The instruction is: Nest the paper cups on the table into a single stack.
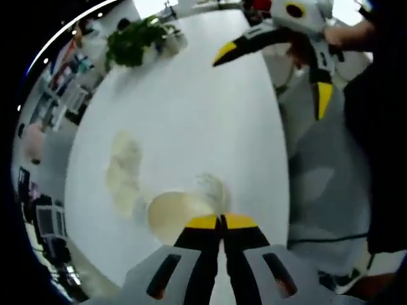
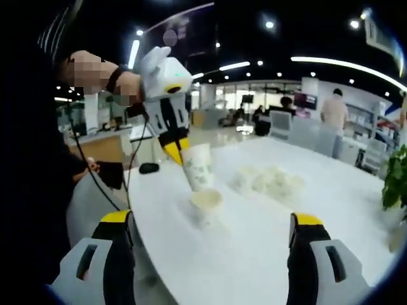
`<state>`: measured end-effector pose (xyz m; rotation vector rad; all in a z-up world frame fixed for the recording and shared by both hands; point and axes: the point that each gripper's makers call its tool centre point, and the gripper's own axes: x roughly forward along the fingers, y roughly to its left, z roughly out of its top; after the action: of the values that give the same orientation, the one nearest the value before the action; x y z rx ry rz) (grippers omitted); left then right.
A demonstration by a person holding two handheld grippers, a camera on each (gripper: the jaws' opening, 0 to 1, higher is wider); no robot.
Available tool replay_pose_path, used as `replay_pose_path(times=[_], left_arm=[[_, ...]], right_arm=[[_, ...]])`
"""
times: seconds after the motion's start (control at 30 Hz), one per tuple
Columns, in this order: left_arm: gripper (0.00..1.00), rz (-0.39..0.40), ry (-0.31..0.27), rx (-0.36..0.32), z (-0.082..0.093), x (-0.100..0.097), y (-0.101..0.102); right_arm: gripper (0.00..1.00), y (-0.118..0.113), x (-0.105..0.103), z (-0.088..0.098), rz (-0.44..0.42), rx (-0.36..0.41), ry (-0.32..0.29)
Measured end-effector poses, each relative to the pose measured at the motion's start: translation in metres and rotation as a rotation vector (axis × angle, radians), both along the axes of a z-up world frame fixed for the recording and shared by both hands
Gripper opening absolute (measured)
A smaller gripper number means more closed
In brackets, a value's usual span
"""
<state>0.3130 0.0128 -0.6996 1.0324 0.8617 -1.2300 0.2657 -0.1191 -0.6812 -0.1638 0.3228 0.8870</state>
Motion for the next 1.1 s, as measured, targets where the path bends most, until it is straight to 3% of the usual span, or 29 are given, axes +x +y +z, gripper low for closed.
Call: replay_pose_path(times=[0.27, 0.5, 0.6, 0.77, 1.1], left_arm=[[0.00, -0.034, 0.014, 0.046, -0.013, 0.001, -0.007], [0.00, -0.067, 0.022, 0.088, -0.027, 0.004, -0.011], [0.00, -0.161, -0.038, 0.131, -0.032, 0.008, -0.013], [0.00, -0.132, 0.000, 0.136, -0.036, 0.008, -0.013], [0.00, -0.148, 0.030, 0.158, -0.055, 0.005, -0.016]], right_arm=[[1.00, -0.007, 0.000, 0.000, -0.029, 0.032, 0.011], [1.00, -0.012, 0.000, 0.000, -0.035, 0.011, 0.003], [1.00, -0.014, 0.000, 0.001, -0.038, 0.009, 0.000], [1.00, -0.016, -0.002, -0.004, -0.043, 0.001, 0.015], [1.00, -0.013, -0.007, -0.006, -0.043, 0.017, 0.026]])
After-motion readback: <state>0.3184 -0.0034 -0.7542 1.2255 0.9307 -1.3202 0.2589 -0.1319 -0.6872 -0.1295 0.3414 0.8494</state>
